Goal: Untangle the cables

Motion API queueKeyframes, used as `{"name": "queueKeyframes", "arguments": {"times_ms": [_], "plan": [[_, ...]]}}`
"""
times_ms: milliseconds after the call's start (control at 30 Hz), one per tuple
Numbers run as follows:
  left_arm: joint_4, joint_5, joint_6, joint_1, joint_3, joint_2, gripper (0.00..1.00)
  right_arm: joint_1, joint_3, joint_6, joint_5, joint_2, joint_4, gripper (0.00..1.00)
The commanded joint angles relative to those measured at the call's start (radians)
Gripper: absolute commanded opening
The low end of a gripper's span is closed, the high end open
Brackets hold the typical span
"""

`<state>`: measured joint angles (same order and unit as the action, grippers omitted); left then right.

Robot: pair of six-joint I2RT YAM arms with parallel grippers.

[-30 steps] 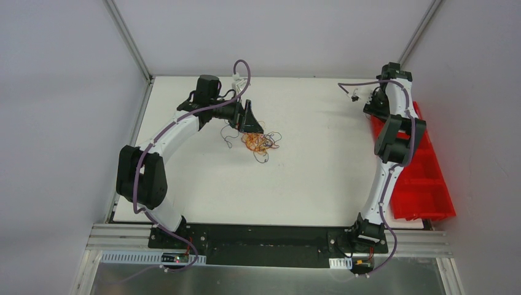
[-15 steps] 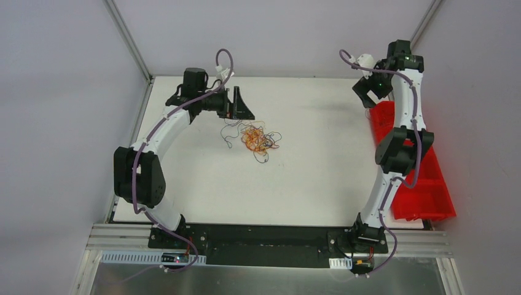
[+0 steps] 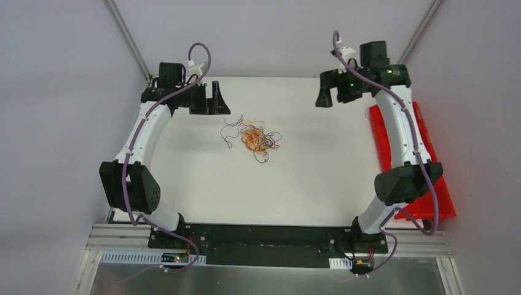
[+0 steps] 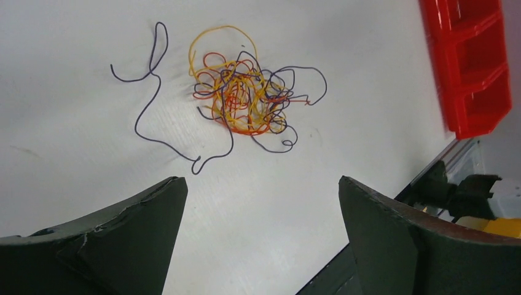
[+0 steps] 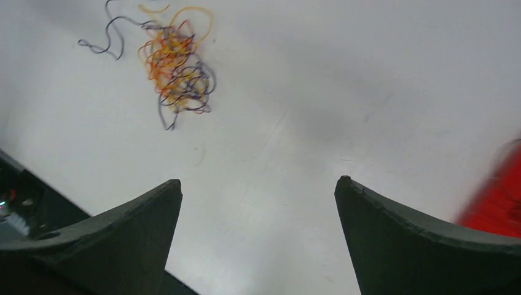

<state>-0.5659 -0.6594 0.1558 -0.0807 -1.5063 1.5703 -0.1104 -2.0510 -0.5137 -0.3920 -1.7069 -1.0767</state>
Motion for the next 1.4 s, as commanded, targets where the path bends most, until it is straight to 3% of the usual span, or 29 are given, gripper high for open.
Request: {"name": "queueKeyframes", "arguments": {"times_ms": [0, 200, 533, 600, 667, 733, 867, 1033, 1200, 1300, 1367], "plan": [[-0.103, -0.062, -0.197, -0.040, 0.055, -0.013, 0.99, -0.120, 0.222, 0.269, -0.093, -0.032, 0.105, 0.99], [-0.100, 0.091, -0.346, -0.176, 0.025, 0.121, 0.97, -0.280, 0.434, 0.330, -0.052, -0.109, 0.360, 0.98], [-0.073, 0.285, -0.323, -0.217, -0.075, 0.350, 0.70, -0.410, 0.357, 0.500, 0.104, -0.350, 0.584, 0.98], [-0.072, 0.315, -0.320, -0.216, -0.065, 0.348, 0.59, -0.432, 0.351, 0.512, 0.120, -0.382, 0.607, 0.96], [-0.074, 0.312, -0.312, -0.207, -0.051, 0.322, 0.39, -0.451, 0.343, 0.541, 0.137, -0.415, 0.609, 0.90], [-0.085, 0.260, -0.282, -0.184, -0.047, 0.272, 0.00, -0.467, 0.347, 0.541, 0.153, -0.436, 0.610, 0.84], [-0.115, 0.054, -0.180, -0.126, -0.076, 0.107, 0.00, -0.483, 0.408, 0.522, 0.208, -0.432, 0.634, 0.68], [-0.113, -0.007, -0.176, -0.107, -0.181, -0.118, 0.00, -0.508, 0.449, 0.441, 0.273, -0.424, 0.632, 0.48], [-0.112, -0.028, -0.135, -0.067, -0.418, -0.153, 0.00, -0.508, 0.480, 0.411, 0.294, -0.417, 0.601, 0.37], [-0.101, -0.014, -0.095, -0.058, -0.587, -0.124, 0.00, -0.508, 0.510, 0.395, 0.297, -0.405, 0.586, 0.23], [-0.086, 0.001, -0.072, -0.055, -0.717, -0.095, 0.00, -0.509, 0.525, 0.388, 0.293, -0.399, 0.570, 0.20]]}}
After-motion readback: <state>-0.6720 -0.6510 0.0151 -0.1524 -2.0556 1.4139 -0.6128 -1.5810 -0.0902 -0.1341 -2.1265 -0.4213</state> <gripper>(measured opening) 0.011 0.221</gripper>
